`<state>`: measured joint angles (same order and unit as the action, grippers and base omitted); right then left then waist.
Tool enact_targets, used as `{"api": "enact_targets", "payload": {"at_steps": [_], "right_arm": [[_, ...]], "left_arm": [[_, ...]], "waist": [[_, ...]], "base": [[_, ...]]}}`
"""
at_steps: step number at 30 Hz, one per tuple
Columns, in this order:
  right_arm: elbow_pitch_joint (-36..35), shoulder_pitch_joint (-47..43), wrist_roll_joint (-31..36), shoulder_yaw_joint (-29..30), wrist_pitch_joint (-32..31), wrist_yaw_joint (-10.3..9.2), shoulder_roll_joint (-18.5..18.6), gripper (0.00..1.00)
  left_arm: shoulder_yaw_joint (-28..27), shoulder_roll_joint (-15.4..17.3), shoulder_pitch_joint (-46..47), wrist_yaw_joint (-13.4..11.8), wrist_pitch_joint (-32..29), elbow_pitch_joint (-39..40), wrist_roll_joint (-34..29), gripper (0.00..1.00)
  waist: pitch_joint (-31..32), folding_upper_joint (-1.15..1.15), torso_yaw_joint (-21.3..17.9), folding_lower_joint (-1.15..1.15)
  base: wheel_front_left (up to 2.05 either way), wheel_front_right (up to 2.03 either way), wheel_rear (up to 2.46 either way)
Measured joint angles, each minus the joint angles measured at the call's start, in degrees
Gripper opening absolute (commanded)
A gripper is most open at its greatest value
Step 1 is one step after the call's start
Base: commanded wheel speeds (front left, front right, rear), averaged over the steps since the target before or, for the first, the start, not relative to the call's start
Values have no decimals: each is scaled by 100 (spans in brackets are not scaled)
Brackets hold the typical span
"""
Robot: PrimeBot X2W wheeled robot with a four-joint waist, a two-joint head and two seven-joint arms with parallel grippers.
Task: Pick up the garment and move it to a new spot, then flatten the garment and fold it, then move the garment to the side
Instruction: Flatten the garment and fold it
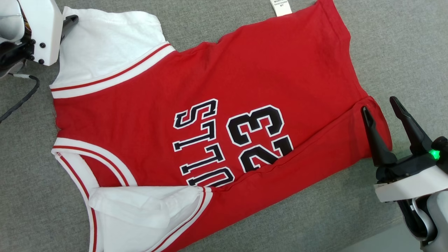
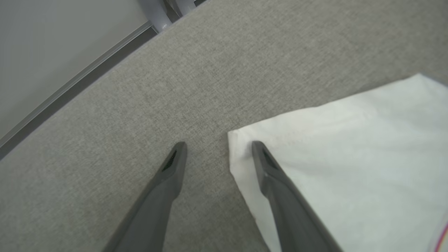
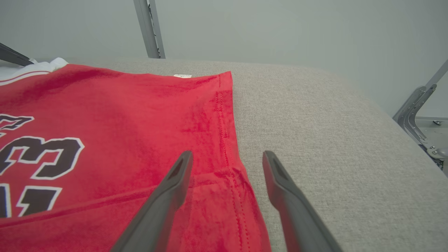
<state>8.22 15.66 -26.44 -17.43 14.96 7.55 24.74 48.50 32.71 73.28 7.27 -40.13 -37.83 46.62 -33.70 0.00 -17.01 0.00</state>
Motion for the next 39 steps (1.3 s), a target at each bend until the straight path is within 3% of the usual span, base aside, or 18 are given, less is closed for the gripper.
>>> {"api": "enact_targets", "payload": {"at_steps": [2, 3, 10, 14, 27, 35, 36, 39], "right_arm": [[1, 18, 2, 2, 0, 0, 19, 100], [1, 32, 2, 1, 0, 0, 31, 100], [256, 619, -201, -383, -3, 0, 140, 100], [620, 1447, -393, -589, -368, 0, 232, 100], [2525, 4308, -1362, -1113, -4210, 0, 111, 100], [3167, 4890, -1394, -1240, -5005, 0, -19, 100], [3212, 4915, -1417, -1257, -5036, 0, -36, 78], [3340, 5009, -1425, -1314, -5080, 0, -57, 48]], "left_arm": [[37, 18, 8, 11, -15, 15, 16, 12], [51, 25, 8, 18, 23, 30, 24, 0], [44, 5, -7, 18, 393, 49, 266, 0], [75, -21, 8, 18, 858, 212, 296, 0], [776, 151, 94, 18, 1251, 616, 712, 0], [1179, 174, 264, 18, 1440, 771, 932, 0], [1226, 176, 274, 19, 1449, 775, 950, 0], [1363, 176, 355, 18, 1494, 782, 1006, 0]], "waist": [[-3, 0, 1, 0], [-4, 0, 2, 0], [1, 0, 53, 0], [-24, 0, 105, 0], [14, 0, 449, 0], [17, 0, 652, 0], [14, 0, 672, 0], [2, 0, 735, 0]], "base": [[0, 0, 0], [0, 0, 0], [0, 0, 0], [0, 0, 0], [0, 0, 0], [0, 0, 0], [0, 0, 0], [0, 0, 0]]}}
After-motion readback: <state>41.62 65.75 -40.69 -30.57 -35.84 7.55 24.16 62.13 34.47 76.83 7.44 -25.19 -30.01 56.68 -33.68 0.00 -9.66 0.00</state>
